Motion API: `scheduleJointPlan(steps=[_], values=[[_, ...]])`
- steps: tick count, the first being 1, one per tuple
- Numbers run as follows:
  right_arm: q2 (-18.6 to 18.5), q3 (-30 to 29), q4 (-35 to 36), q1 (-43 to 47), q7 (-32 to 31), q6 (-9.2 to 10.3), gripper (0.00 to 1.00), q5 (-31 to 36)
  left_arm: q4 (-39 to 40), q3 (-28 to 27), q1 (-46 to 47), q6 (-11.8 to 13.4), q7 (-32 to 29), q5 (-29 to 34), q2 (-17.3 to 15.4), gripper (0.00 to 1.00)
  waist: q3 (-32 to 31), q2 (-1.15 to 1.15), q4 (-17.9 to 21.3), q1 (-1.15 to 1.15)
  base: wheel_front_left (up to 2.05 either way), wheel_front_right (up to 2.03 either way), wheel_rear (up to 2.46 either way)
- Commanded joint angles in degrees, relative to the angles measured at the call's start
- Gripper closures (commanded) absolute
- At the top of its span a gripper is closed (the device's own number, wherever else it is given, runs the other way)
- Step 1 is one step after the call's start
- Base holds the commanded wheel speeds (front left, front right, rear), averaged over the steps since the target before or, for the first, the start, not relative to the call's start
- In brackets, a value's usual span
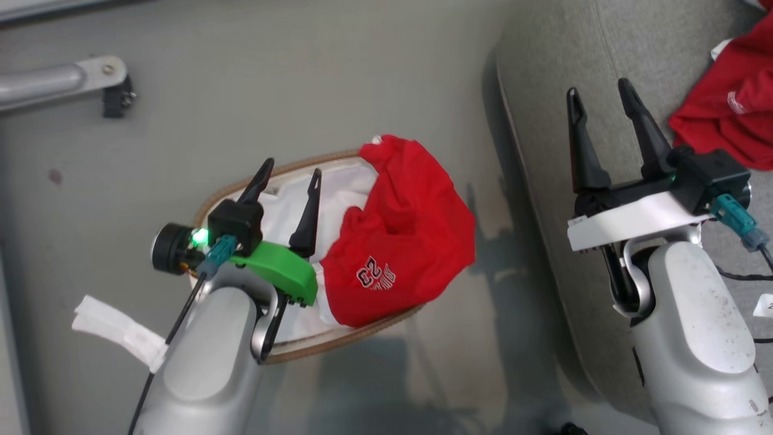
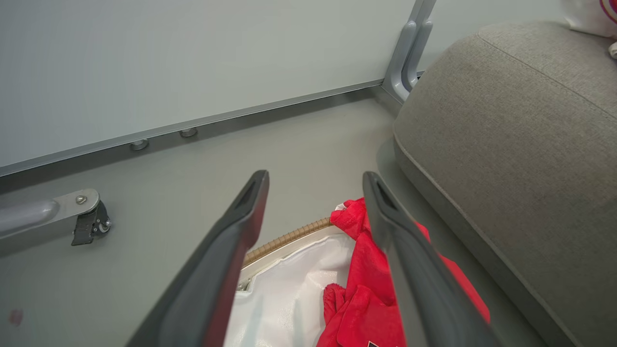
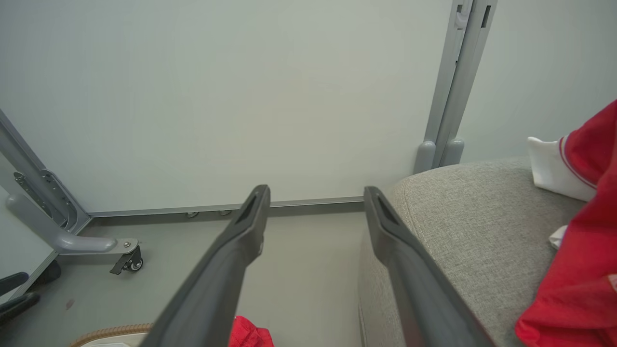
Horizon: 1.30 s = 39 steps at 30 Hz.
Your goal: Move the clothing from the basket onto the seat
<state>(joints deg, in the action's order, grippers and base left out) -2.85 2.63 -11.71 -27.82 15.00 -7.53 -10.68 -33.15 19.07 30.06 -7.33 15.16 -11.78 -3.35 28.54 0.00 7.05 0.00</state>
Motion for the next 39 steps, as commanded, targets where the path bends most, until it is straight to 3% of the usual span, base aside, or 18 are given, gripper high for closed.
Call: scheduleJointPlan(steps=[1, 17, 29, 39], values=[[-0.1, 0.0, 0.5, -1.1, 0.3, 0.07, 0.00, -0.5, -0.5, 0.6, 2.0, -0.2, 0.0, -0.5, -1.2, 0.00, 7.4, 0.00, 5.5, 0.00, 0.00, 0.00, 0.00], [-0.1, 2.0, 6.1, -4.8, 0.3, 0.07, 0.00, -4.7, -11.8, 14.9, 14.8, -0.2, 0.0, -6.2, -3.7, 0.00, 17.5, 0.00, 12.0, 0.00, 0.00, 0.00, 0.00], [-0.1, 2.8, 8.6, -5.4, 0.3, 0.07, 0.00, -5.5, -19.8, 34.4, 19.6, -0.2, -0.1, -18.5, -7.9, 0.00, 20.7, 0.00, 13.3, 0.00, 0.00, 0.00, 0.00], [-0.1, 3.2, 10.1, -5.3, 0.3, 0.08, 0.00, -4.8, -19.6, 50.8, 25.2, -0.2, -3.3, -29.0, -12.3, 0.00, 22.6, 0.00, 13.1, 0.00, 0.00, 0.00, 0.00]])
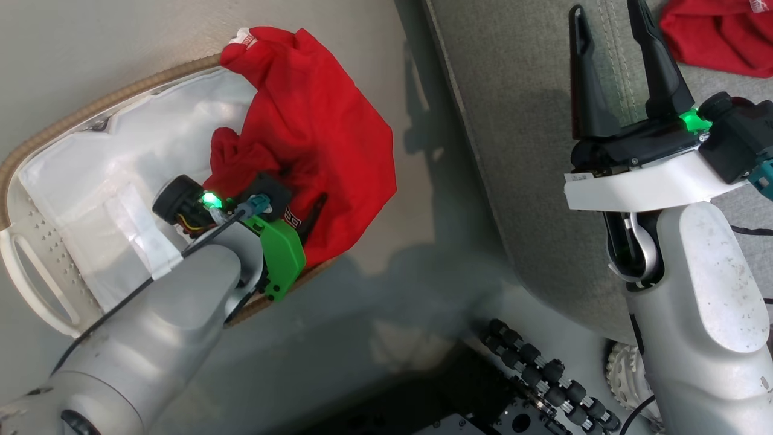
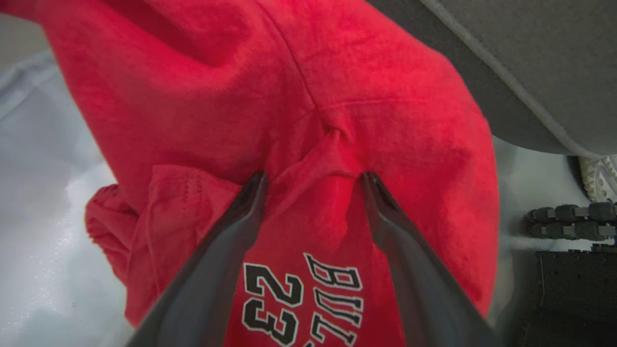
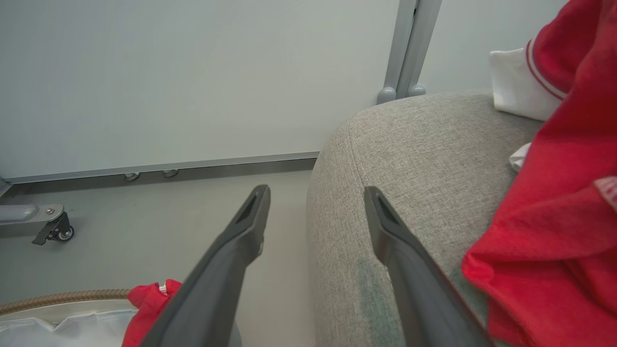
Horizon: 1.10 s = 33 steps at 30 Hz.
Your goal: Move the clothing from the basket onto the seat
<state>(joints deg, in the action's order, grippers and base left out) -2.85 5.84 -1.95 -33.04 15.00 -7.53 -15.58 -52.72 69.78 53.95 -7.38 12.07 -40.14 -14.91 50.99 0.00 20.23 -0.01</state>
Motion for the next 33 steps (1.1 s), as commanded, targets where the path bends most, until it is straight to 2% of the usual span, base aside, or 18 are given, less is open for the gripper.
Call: scheduleJointPlan(steps=[1, 5, 12, 13, 14, 15, 25, 33], values=[[-0.1, 0.0, 0.4, 0.0, 0.3, 0.07, 0.00, 0.2, 0.0, 1.0, 1.8, -0.1, -0.8, -1.1, -1.0, 0.00, 0.2, 0.00, -0.2, 0.01, 0.00, 0.00, 0.00], [-0.1, 0.1, 0.8, 0.6, 0.3, 0.08, 0.00, 0.5, -0.6, 3.2, 3.4, -0.1, -2.9, -0.9, -1.9, 0.00, 0.7, 0.00, -0.3, 0.01, 0.00, 0.00, 0.00], [-0.1, 0.5, 1.4, 1.2, 0.3, 0.08, 0.00, 1.0, -0.3, 3.6, 2.7, -0.1, -5.7, 3.7, -1.3, 0.00, 0.8, 0.00, -0.7, 0.01, 0.00, 0.00, 0.00], [-0.1, 0.5, 1.5, 1.3, 0.3, 0.08, 0.00, 1.1, -0.3, 3.6, 2.5, -0.1, -5.9, 3.9, -1.2, 0.17, 0.8, 0.00, -0.7, 0.01, 0.00, 0.00, 0.00], [-0.1, 0.5, 1.5, 1.4, 0.3, 0.08, 0.00, 1.2, -0.1, 3.6, 2.2, -0.1, -6.2, 3.9, -1.0, 0.80, 0.8, 0.00, -0.8, 0.01, 0.00, 0.00, 0.00], [-0.1, 0.5, 1.5, 1.4, 0.3, 0.08, 0.00, 1.1, 0.0, 3.6, 2.0, -0.1, -6.3, 3.9, -1.0, 1.00, 0.7, 0.00, -0.8, 0.01, 0.00, 0.00, 0.00], [-0.1, 1.4, -0.2, -0.2, 0.3, 0.08, 0.00, 0.9, -0.6, 3.6, 0.5, -0.1, -2.0, 0.5, -1.2, 1.00, -1.7, 0.00, -0.7, 0.01, 0.00, 0.00, 0.00], [-0.2, 0.5, -2.9, 1.2, 0.3, 0.08, 0.00, 2.9, -2.5, 2.4, -2.9, -0.1, 3.0, -7.2, 2.4, 1.00, -9.9, 0.00, -4.1, 0.01, 0.00, 0.00, 0.00]])
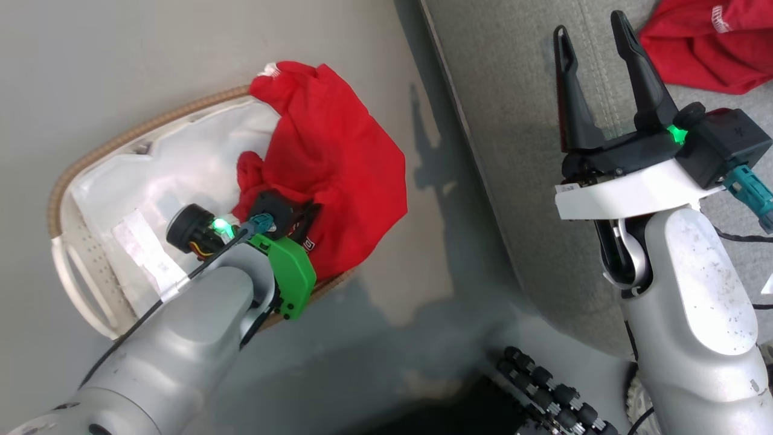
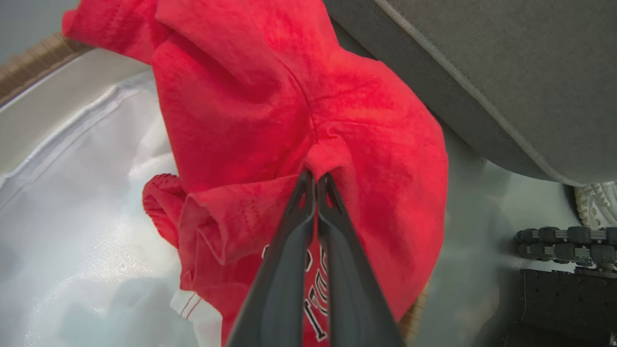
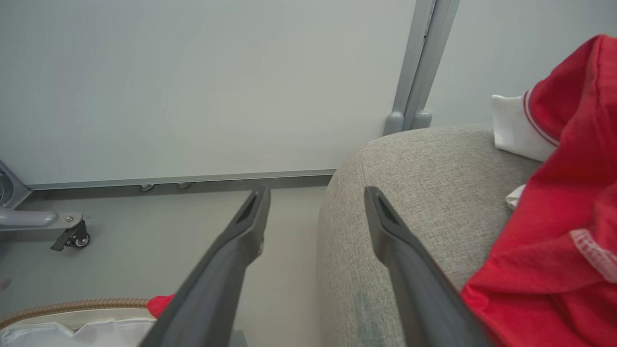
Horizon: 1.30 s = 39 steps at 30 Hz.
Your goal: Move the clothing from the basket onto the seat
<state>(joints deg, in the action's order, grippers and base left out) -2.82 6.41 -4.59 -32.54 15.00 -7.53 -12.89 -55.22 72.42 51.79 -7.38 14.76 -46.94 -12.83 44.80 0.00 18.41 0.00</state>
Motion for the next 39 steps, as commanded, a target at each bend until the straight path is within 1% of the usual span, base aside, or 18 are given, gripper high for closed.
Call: scheduleJointPlan(steps=[1, 2, 6, 9, 13, 21, 26, 28, 39], values=[[-0.2, -0.5, -0.6, 1.0, 0.3, 0.08, 0.00, 0.7, 0.5, -1.1, -1.1, -0.1, 0.5, -0.8, 1.0, 1.00, -4.9, 0.00, -3.1, 0.00, 0.00, 0.00, 0.00], [-0.2, -0.6, -0.8, 1.2, 0.3, 0.08, 0.00, 0.9, 1.3, -2.6, -1.0, -0.1, 0.5, -0.7, 1.1, 1.00, -5.6, 0.00, -3.6, 0.00, 0.00, 0.00, 0.00], [-0.2, -1.2, -2.3, 2.4, 0.3, 0.08, 0.00, 2.4, 5.2, -11.2, -4.9, -0.1, 0.4, 1.5, 1.7, 1.00, -10.0, 0.00, -6.5, 0.00, 0.00, 0.00, 0.00], [-0.2, -1.5, -3.4, 3.6, 0.3, 0.08, 0.00, 2.9, 9.1, -18.2, -7.7, 0.2, 0.4, 5.0, 2.4, 1.00, -13.2, 0.00, -8.4, 0.00, 0.00, 0.00, 0.00], [-0.2, -1.5, -4.8, 5.1, 0.3, 0.07, 0.00, 3.4, 13.4, -26.0, -13.1, 0.2, 0.4, 10.3, 3.2, 1.00, -17.4, 0.00, -10.5, 0.00, 0.00, 0.00, 0.00], [-0.2, -1.9, -7.3, 8.6, 0.3, 0.08, 0.00, 3.7, 22.1, -39.3, -21.8, -0.1, 0.4, 18.1, 6.6, 1.00, -25.0, 0.00, -13.3, 0.00, 0.00, 0.00, 0.00], [-0.2, -1.6, -8.6, 11.1, 0.3, 0.07, 0.00, 3.8, 28.3, -44.7, -25.8, -0.1, 0.4, 20.7, 8.3, 1.00, -29.1, 0.00, -14.6, 0.00, 0.00, 0.00, 0.00], [-0.2, -1.4, -9.0, 12.0, 0.3, 0.08, 0.00, 3.9, 30.7, -46.6, -26.9, -0.1, 0.4, 20.1, 8.9, 1.00, -30.4, 0.00, -15.0, 0.00, 0.00, 0.00, 0.00], [-0.2, 0.7, -11.8, 17.5, 0.3, 0.08, 0.00, 3.4, 40.0, -51.7, -28.6, -0.1, 0.4, 21.9, 9.7, 1.00, -36.8, 0.00, -16.8, 0.00, 0.00, 0.00, 0.00]])
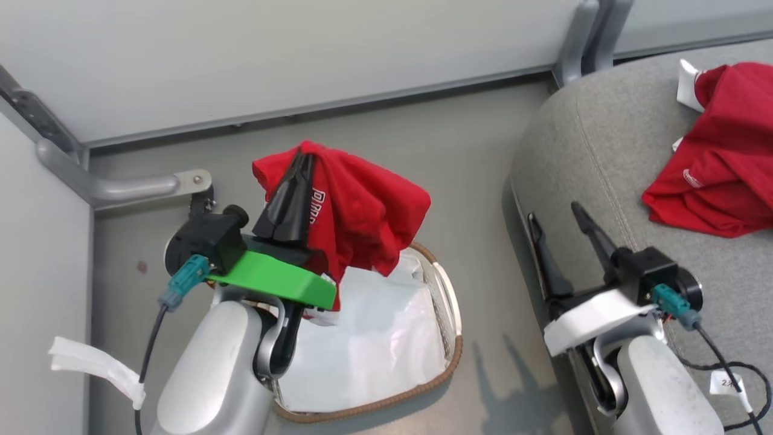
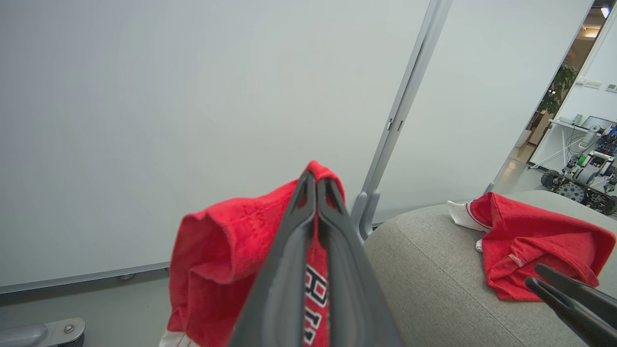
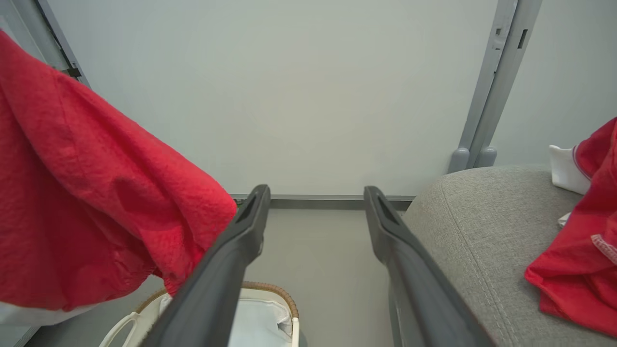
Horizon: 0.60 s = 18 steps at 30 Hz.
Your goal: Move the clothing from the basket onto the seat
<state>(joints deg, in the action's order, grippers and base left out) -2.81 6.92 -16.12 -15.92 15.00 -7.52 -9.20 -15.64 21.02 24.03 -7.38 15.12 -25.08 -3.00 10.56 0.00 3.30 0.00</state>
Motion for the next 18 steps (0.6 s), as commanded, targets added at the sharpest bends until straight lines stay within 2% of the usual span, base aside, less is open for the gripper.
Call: scheduleJointPlan(steps=[1, 5, 9, 18], values=[[-0.2, 0.5, -0.6, 1.3, 0.3, 0.07, 0.00, -0.3, 1.0, -0.5, -0.8, -0.1, 0.0, 0.1, -0.1, 1.00, -3.0, 0.00, -1.8, 0.00, 0.00, 0.00, 0.00], [-0.2, 3.0, -2.1, 3.0, 0.3, 0.06, 0.00, 1.1, 3.4, -1.3, -0.8, -0.1, 0.0, 0.2, 0.0, 1.00, -4.3, 0.00, -2.5, 0.00, 0.00, 0.00, 0.00], [-0.3, 9.6, -4.0, 2.8, 0.3, 0.06, 0.00, 3.9, 4.2, -1.2, -1.5, -0.1, 0.0, 0.2, 0.0, 1.00, -4.8, 0.00, -2.7, 0.00, 0.00, 0.00, 0.00], [-0.2, 22.2, -8.8, -6.1, 0.3, 0.06, 0.00, 2.7, 4.8, 1.8, -1.4, -0.1, 0.0, -0.5, 0.0, 1.00, -4.2, 0.00, -5.0, 0.00, 0.00, 0.00, 0.00]])
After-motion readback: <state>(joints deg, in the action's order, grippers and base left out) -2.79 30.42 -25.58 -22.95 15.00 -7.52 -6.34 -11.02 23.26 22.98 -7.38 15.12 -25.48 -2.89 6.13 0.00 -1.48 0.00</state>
